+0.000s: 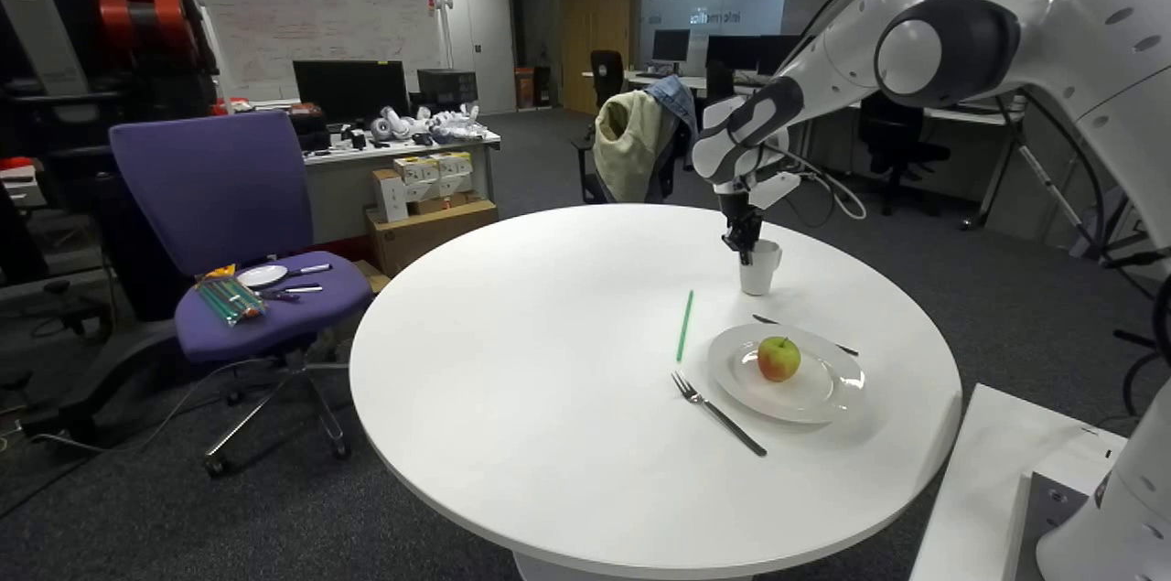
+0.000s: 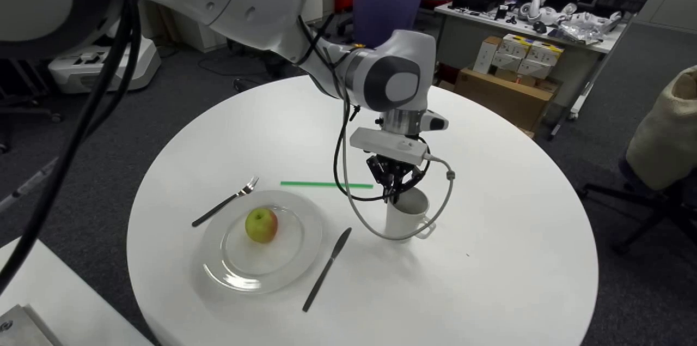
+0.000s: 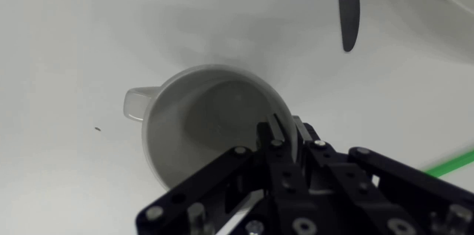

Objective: Move the mug forward

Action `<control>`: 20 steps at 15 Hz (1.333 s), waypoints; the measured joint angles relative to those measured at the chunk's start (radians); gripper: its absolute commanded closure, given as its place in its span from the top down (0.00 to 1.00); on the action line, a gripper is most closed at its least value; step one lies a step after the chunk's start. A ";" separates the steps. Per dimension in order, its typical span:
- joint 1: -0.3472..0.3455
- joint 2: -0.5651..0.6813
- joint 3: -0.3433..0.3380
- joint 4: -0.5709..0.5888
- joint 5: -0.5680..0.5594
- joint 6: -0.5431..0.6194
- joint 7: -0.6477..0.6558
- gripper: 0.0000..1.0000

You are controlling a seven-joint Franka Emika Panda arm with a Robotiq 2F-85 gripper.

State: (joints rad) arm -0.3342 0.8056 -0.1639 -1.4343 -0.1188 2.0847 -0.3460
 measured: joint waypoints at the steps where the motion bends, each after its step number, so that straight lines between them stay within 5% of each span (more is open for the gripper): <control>1: 0.006 0.000 0.001 -0.003 -0.013 0.003 -0.014 0.02; 13: 0.001 -0.008 0.027 -0.010 -0.052 0.001 -0.206 0.02; 20: -0.002 -0.022 0.030 -0.037 -0.052 0.023 -0.214 0.02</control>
State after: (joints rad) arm -0.3362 0.7832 -0.1334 -1.4712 -0.1704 2.1077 -0.5599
